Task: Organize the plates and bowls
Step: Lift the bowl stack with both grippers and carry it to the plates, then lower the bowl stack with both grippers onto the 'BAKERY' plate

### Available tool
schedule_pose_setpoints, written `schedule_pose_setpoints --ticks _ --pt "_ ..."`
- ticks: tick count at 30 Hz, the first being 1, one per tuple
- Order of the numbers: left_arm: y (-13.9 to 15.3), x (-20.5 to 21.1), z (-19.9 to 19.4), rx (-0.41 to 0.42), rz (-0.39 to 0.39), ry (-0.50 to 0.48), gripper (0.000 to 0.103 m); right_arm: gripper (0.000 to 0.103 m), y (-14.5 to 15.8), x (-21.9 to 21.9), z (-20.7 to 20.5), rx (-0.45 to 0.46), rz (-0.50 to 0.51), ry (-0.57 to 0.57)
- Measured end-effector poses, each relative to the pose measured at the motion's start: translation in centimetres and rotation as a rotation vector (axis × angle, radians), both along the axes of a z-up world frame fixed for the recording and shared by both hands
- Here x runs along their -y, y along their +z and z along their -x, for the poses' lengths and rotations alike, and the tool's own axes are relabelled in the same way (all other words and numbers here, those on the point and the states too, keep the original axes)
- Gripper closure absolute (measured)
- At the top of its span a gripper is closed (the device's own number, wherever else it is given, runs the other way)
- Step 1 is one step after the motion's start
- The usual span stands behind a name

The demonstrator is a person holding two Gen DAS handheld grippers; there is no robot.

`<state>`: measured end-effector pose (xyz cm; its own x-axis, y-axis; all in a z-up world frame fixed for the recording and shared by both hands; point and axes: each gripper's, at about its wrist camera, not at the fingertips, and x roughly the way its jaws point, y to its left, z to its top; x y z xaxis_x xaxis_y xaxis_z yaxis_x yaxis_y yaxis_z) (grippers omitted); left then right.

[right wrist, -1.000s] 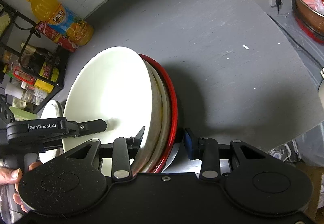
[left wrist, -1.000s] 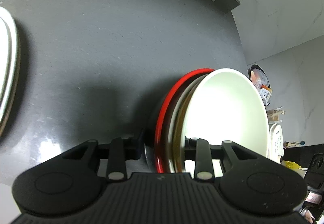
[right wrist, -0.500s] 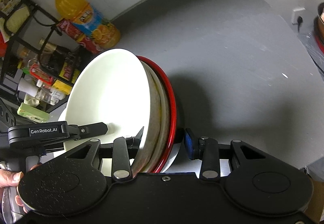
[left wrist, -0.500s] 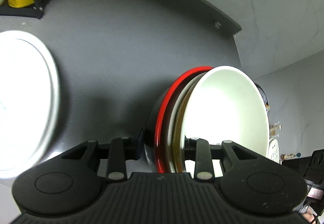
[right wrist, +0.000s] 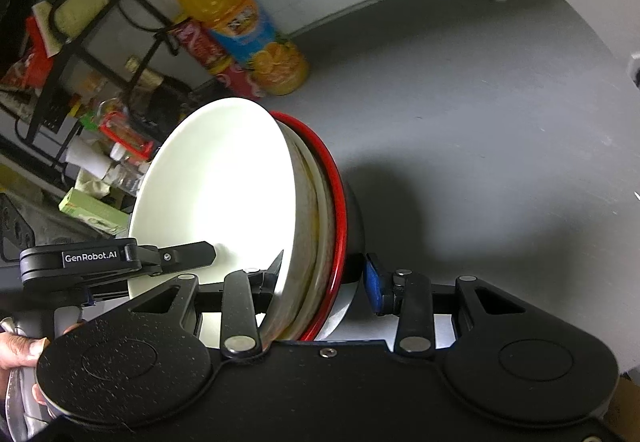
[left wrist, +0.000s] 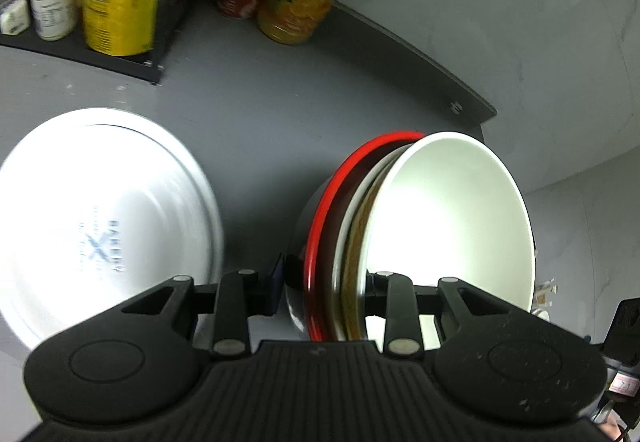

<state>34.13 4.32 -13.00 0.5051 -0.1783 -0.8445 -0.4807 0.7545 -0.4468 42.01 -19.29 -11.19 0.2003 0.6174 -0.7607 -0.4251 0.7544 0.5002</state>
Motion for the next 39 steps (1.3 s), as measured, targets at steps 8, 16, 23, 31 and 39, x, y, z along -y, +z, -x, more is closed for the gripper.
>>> schedule_pose_setpoints --ticks 8,16,23,31,39 --pt "1.2 -3.7 2.6 0.025 -0.006 0.061 0.072 0.066 0.7 -3.9 0.9 0.012 -0.015 0.064" --pt "1.5 -7.3 5.0 0.032 -0.003 0.119 0.072 0.066 1.0 -7.8 2.3 0.009 -0.012 0.118" --pt "1.1 -10.3 7.4 0.023 0.005 0.166 0.072 0.066 0.6 -11.1 3.7 -0.003 -0.001 0.165" --pt "-0.3 -12.8 9.4 0.001 0.019 0.198 0.072 0.066 -0.3 -13.7 5.0 -0.023 0.023 0.195" --pt "-2.2 -14.7 10.1 -0.031 0.044 0.194 0.072 0.066 -1.9 -15.3 5.7 -0.056 0.051 0.187"
